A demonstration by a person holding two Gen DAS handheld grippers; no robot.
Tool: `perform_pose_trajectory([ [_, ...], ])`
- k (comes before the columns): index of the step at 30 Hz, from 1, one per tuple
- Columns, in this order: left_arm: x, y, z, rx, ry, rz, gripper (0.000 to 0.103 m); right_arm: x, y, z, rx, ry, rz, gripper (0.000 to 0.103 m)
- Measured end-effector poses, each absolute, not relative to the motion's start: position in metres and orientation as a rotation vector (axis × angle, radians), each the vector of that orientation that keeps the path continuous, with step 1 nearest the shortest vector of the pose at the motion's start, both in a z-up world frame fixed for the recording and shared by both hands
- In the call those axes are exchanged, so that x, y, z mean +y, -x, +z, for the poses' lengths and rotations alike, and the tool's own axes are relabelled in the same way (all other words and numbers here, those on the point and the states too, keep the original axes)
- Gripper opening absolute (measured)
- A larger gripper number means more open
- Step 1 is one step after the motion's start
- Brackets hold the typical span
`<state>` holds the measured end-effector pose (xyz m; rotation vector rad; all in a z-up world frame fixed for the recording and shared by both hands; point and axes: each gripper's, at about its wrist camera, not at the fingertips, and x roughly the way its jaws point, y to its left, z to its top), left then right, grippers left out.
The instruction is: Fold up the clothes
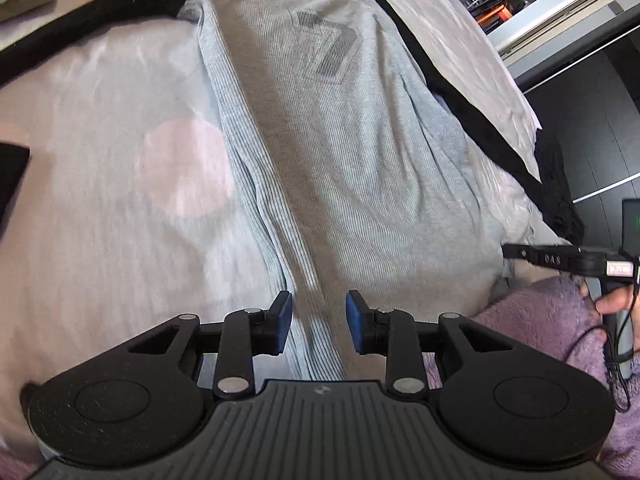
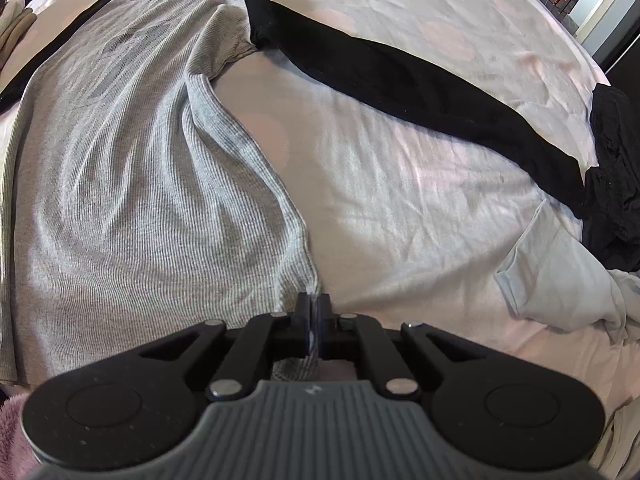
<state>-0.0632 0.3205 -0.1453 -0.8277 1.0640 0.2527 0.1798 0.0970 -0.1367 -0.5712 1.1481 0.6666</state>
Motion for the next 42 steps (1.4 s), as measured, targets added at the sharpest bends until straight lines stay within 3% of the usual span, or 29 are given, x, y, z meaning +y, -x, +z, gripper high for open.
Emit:
perform_pose_trajectory([
  [5, 0.308, 0.063, -0.145, 1.116, 0.795, 0.257, 0.023, 0.095, -0.182, -0.137, 1.150, 0.545, 0.679, 0.004],
  [9, 0.298, 0.063, -0.144, 1.154, 0.763, 0.262, 0.006, 0.092, -0.183, -0.136, 1.150, 0.522, 0.688, 0.004],
  [17, 0.295, 0.083, -0.120, 1.136, 0.742, 0.293, 0.003, 0.078, -0.186, -0.114, 1.139, 0.427, 0.733, 0.004],
  [26, 0.320, 0.127, -0.082, 1.147, 0.686, 0.404, 0.002, 0.062, -0.178, -0.078, 1.113, 0.428, 0.785, 0.003],
  [33, 0.324, 0.107, -0.116, 1.353, 0.649, 0.429, 0.002, 0.071, -0.179, -0.124, 1.194, 0.589, 0.714, 0.000],
  [38, 0.330, 0.093, -0.134, 1.457, 0.646, 0.440, 0.004, 0.069, -0.180, -0.121, 1.185, 0.591, 0.735, 0.003],
  [42, 0.345, 0.097, -0.123, 1.422, 0.674, 0.392, 0.017, 0.063, -0.183, -0.113, 1.182, 0.503, 0.798, 0.005],
])
